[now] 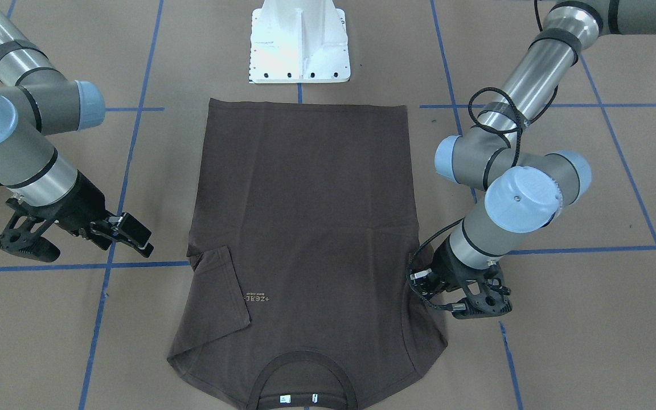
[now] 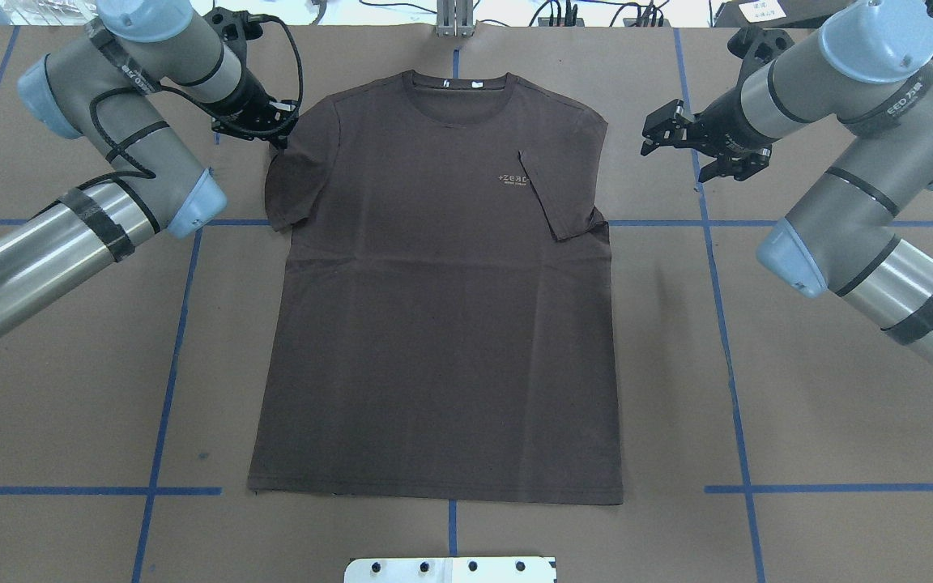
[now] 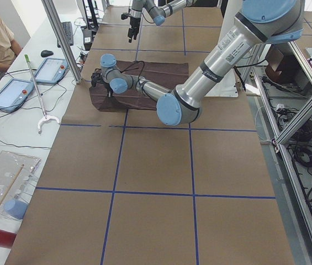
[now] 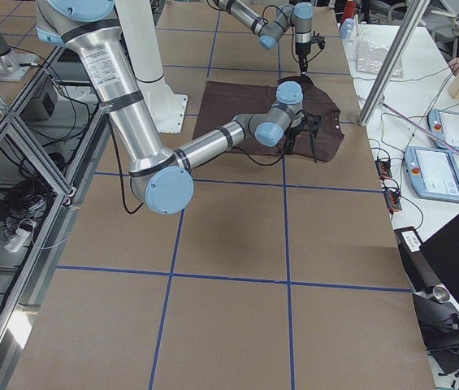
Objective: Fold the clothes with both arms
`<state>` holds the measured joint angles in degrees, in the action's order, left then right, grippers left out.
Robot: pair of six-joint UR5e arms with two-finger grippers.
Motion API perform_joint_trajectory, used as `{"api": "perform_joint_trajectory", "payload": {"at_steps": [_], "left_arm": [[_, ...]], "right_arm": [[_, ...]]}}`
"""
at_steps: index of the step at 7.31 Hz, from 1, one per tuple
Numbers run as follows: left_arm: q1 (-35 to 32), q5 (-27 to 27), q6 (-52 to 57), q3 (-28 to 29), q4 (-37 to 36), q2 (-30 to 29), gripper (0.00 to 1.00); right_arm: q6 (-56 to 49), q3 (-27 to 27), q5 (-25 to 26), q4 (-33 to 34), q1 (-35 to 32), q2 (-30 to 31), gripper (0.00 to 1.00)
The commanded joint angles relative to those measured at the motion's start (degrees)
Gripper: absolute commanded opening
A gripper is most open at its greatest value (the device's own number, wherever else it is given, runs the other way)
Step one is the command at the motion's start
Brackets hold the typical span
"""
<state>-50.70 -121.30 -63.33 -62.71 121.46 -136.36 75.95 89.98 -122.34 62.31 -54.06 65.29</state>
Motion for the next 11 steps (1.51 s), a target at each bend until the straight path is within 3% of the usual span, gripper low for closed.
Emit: {"api": "perform_joint_trajectory", "payload": {"at_steps": [1, 4, 5, 6, 7, 8, 9, 11], "left_arm": [[2.5, 2.5, -1.9, 1.3, 0.4, -1.7, 0.00], [2.6, 3.7, -2.1, 5.8, 1.5, -5.0, 0.00], [2.6, 3.8, -2.1, 6.7, 2.3, -5.0, 0.14], [2.6, 3.7, -1.9, 6.0, 2.9, -4.5, 0.66], [2.9, 3.8, -2.1, 3.0, 4.7, -3.1, 0.76], [3.1, 3.7, -3.5, -6.9, 4.5, 2.5, 0.77], [4.0, 3.5, -9.0, -16.1, 4.9, 8.5, 0.77], [6.0, 3.8, -14.6, -23.0, 4.8, 13.5, 0.77]], "right_arm": [[0.0, -0.2, 0.0, -0.9, 0.1, 0.7, 1.00], [0.1, -0.4, 0.1, -1.0, 0.4, 0.8, 1.00], [0.2, -0.4, 0.1, -1.0, 0.7, 0.8, 1.00], [0.3, -0.2, 0.1, -1.2, 0.9, 0.9, 1.00], [0.8, 0.2, 0.3, -1.3, 1.8, 0.6, 1.00], [2.3, 3.3, 1.5, -1.1, 3.5, 0.9, 1.00], [10.7, 6.6, 5.6, -1.0, 7.2, 1.6, 1.00], [23.3, 15.9, 20.7, -0.3, 21.8, 7.2, 1.00]]}}
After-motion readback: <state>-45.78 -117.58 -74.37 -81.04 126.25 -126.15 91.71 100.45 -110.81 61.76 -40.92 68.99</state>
